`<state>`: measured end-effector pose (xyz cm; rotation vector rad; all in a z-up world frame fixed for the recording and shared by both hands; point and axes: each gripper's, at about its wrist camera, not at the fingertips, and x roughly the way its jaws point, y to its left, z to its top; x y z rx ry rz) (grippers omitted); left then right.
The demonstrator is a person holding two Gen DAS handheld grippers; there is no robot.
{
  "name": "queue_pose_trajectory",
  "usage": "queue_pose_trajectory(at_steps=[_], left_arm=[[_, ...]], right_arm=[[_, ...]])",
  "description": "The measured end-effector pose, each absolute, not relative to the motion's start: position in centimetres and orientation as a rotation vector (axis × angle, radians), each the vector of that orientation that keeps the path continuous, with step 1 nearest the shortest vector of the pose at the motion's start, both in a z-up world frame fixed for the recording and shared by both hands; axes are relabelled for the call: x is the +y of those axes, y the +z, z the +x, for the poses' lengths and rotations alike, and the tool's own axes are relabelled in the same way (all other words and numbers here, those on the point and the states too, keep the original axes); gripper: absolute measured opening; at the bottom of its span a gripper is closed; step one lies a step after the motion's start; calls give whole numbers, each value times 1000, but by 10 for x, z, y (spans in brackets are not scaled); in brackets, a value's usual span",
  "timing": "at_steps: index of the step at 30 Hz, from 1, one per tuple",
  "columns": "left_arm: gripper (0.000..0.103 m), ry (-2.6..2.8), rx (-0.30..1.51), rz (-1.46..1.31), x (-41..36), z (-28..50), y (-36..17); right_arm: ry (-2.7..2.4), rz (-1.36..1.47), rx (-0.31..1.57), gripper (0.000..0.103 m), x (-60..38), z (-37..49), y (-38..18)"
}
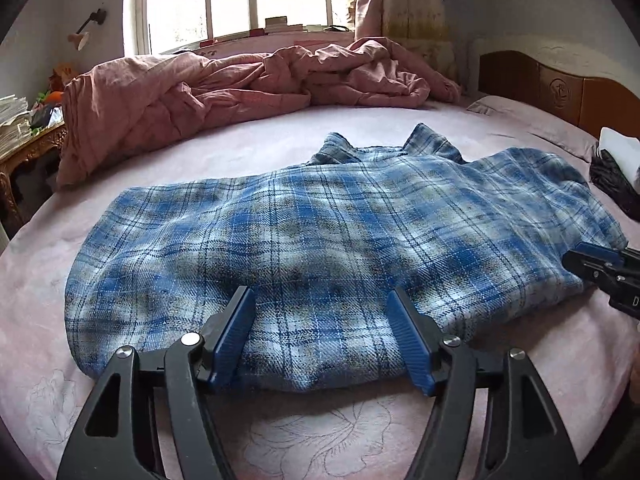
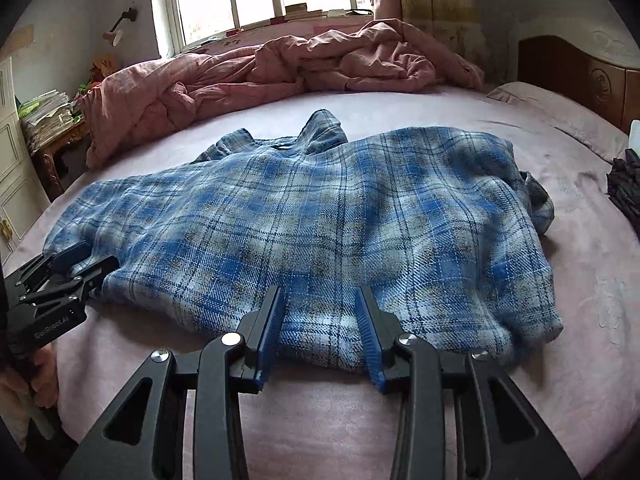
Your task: Fold large clothes
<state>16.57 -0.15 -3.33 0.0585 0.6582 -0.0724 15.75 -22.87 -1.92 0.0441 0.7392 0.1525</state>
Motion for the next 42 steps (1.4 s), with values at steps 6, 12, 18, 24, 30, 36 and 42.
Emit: queue_pose_trajectory(at_steps=[6,12,18,24,30,36,42], left_arm=[[74,-71,650,63,-1,163,-32],[92,-97,629,54,-1,160,-30],[92,-81,604,33,1,157,-27],[92,-91,576,34,1,152,-22],[92,-80,563,-5,9,150,-16],[92,-104,604,-30,14,156,-22],[92,-102,592,-22,13,152,-20]], right_arm=[[155,50,732,44,-229,155,-18],[272,358,746,59,-264,156,-16],[214,567,690,59,-293,119,-19],[1,622,668,71,-313,103,-35],[-52,619,747,64,-334,144,-34],[-48,691,736,31,-354,154,-40],[-80,723,692,12,-384,169,-37]])
